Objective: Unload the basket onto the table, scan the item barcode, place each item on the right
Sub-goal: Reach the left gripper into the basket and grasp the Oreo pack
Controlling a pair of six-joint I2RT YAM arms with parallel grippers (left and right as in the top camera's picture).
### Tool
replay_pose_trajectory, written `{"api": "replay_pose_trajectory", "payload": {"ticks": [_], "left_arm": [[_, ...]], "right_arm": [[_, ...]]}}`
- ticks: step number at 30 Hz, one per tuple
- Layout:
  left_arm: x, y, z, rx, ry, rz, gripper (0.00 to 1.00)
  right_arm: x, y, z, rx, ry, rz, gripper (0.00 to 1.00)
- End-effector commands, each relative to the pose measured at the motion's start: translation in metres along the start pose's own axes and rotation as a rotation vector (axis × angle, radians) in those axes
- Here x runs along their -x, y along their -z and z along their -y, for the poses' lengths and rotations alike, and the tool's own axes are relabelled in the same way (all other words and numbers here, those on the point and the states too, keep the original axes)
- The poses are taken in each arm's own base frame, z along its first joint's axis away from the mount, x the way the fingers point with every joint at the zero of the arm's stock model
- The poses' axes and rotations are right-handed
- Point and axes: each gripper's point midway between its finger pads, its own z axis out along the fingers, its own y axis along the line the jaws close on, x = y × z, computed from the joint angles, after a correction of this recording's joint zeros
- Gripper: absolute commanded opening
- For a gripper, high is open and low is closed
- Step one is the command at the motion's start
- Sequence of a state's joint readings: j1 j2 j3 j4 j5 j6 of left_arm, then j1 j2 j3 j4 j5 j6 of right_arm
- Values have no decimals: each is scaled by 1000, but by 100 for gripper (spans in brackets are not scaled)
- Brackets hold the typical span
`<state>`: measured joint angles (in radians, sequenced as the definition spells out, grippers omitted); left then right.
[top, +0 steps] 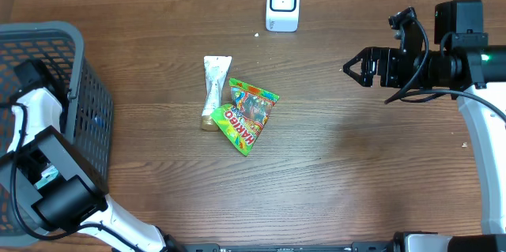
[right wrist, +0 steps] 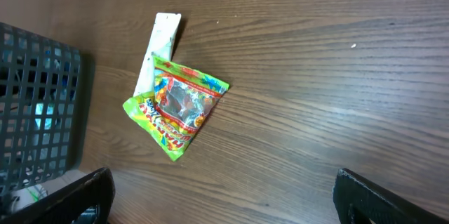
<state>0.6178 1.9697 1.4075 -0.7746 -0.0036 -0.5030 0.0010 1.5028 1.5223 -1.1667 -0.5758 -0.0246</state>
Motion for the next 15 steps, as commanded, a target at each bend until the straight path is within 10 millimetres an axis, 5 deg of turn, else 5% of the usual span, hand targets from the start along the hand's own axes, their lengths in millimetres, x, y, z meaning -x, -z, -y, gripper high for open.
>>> {"api": "replay_pose_trajectory", "payload": {"ticks": [1,8,11,15], "left_arm": [[31,67,12,-46,-91,93,4],[47,224,37,-197,-210,287,4],[24,297,67,-392,-394,377,4],[-21,347,99,-565,-577,421,4]], "right_arm": [[7,4,-6,6,19,25,100],[7,4,-6,6,19,25,100],[7,4,-6,6,19,26,100],[8,4,-6,6,21,28,100]]}}
